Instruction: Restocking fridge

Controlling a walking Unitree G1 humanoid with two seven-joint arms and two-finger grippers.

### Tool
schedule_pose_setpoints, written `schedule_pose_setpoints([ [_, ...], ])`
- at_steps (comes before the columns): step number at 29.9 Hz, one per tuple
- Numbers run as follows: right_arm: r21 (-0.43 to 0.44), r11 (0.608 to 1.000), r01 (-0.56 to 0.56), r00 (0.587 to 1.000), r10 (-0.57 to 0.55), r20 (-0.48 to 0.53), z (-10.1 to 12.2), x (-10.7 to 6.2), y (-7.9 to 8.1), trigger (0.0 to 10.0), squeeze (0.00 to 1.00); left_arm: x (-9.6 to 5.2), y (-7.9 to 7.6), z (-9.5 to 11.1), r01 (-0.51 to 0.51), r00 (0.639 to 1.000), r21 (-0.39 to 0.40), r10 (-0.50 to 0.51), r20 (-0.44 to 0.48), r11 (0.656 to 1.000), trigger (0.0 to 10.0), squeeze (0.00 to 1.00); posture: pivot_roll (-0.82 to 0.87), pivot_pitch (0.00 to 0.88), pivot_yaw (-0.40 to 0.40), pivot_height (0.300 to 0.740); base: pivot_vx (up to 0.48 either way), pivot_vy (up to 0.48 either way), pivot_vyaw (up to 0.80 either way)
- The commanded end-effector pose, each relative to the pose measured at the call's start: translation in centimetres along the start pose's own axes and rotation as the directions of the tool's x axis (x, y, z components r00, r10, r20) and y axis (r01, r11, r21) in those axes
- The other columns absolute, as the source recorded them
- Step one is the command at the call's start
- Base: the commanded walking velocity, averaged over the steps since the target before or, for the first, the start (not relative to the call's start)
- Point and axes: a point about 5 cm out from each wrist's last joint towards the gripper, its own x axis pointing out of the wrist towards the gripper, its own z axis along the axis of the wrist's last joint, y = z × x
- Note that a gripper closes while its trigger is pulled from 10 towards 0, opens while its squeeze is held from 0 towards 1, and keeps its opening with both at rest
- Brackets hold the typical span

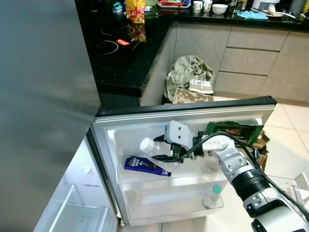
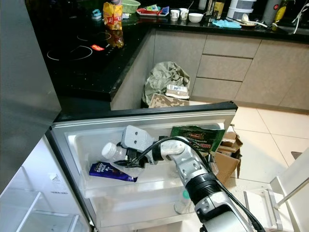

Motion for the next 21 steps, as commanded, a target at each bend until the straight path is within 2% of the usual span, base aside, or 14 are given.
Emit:
schedule_pose_setpoints([
  [1, 0.015, 1.000, 0.014, 1.000, -0.014, 0.017, 0.2, -0.6, -0.2, 0.0, 0.00, -0.1, -0.2, -0.9, 0.002, 1.000, -0.016, -0.002, -0.026, 1.000, 10.0, 0.00, -0.14, 0.026, -0.041, 0.740, 0.000, 0.000, 0.00],
  [2, 0.031, 0.996, 0.080, 0.996, -0.081, 0.024, 0.2, -1.5, -0.6, 0.0, 0.00, 0.0, -0.2, -0.9, 0.007, 1.000, -0.022, -0.007, -0.021, 1.000, 10.0, 0.00, -0.14, 0.026, -0.042, 0.740, 0.000, 0.000, 0.00],
  [3, 0.036, 0.994, 0.099, 0.995, -0.100, 0.026, 0.2, -1.7, -0.7, 0.0, 0.00, 0.0, -0.2, -0.9, 0.009, 1.000, -0.024, -0.009, -0.020, 1.000, 10.0, 0.00, -0.14, 0.026, -0.042, 0.740, 0.000, 0.000, 0.00],
  [9, 0.064, 0.986, 0.156, 0.983, -0.161, 0.089, 0.8, -2.5, -0.5, 0.0, 0.00, 0.0, -0.3, -0.8, 0.015, 1.000, -0.033, -0.015, -0.012, 0.999, 10.0, 0.00, -0.14, 0.036, -0.045, 0.740, 0.000, 0.000, 0.00],
  [10, 0.089, 0.974, 0.206, 0.973, -0.214, 0.085, 0.6, -2.7, -0.5, 0.0, 0.00, 0.0, -0.3, -0.7, 0.017, 1.000, -0.039, -0.017, -0.006, 0.999, 10.0, 0.00, -0.14, 0.036, -0.045, 0.740, 0.000, 0.000, 0.00],
  [11, 0.101, 0.965, 0.243, 0.965, -0.251, 0.077, 0.4, -2.6, -0.4, 0.0, 0.00, 0.0, -0.3, -0.7, 0.017, 1.000, -0.042, -0.017, -0.001, 0.999, 10.0, 0.00, -0.14, 0.036, -0.045, 0.740, 0.000, 0.000, 0.00],
  [17, 0.175, 0.943, 0.283, 0.953, -0.297, 0.064, 0.1, -2.3, 0.1, 0.0, 0.00, 0.0, -0.3, -0.7, 0.016, 1.000, -0.046, -0.016, 0.000, 0.999, 10.0, 0.00, -0.14, 0.042, -0.049, 0.740, 0.000, 0.000, 0.00],
  [21, 0.258, 0.913, 0.317, 0.934, -0.348, 0.085, 0.5, -1.3, 0.5, 0.0, 0.00, -0.2, -0.2, -1.1, 0.017, 1.000, -0.047, -0.018, -0.011, 0.999, 10.0, 0.00, -0.14, 0.047, -0.046, 0.740, 0.000, 0.000, 0.00],
])
